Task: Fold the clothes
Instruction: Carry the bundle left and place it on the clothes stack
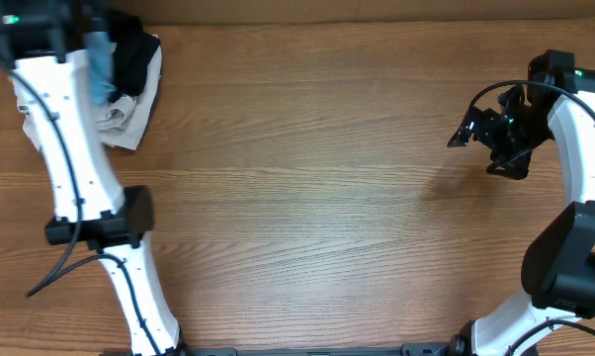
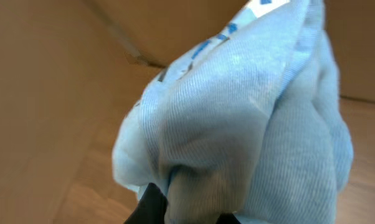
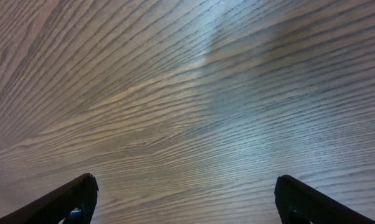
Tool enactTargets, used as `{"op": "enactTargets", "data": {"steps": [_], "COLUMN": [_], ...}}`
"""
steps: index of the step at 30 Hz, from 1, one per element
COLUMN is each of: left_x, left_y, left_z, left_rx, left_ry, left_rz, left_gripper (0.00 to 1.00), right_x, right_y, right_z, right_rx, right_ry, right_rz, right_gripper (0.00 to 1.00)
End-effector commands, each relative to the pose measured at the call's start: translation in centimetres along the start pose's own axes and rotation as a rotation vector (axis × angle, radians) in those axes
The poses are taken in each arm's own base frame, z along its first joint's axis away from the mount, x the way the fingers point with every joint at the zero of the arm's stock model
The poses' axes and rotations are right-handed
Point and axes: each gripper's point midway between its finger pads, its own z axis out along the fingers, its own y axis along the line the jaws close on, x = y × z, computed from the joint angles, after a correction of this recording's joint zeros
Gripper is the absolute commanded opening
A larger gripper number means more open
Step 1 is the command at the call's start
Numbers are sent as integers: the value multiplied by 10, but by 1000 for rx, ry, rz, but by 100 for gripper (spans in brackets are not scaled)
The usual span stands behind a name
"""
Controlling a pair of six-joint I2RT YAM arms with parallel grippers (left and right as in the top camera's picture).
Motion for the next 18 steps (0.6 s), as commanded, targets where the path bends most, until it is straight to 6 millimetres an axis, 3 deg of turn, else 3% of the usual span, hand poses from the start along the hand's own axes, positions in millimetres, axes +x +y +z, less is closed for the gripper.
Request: {"op": "enactTargets", "data": {"steps": [1,5,9,12,18], "left_x": [-3,0,7,11,21], "left_y": [44,85,97,82,25], "left_z": [10,39,71,98,134], "left_rx": [-79,-147,-164,-112,45], "left_ry": [-15,-9,5,14,40], "left_rz": [-112,-222,-276,-273,-284], "left_gripper": [4,4,4,4,4], "right_x": [-2,-1,-1,-1,-1], "right_y": [7,12,13,13,13], "right_z": [-9,-9,-9,-9,-9], "right_rx": [-25,-55,-59,-59,-59], "right_ry": [-26,-19,-18,-18,-18], "right_rz": [-12,-7,-7,-7,-7], "right_gripper": [95,95,94,95,95]}}
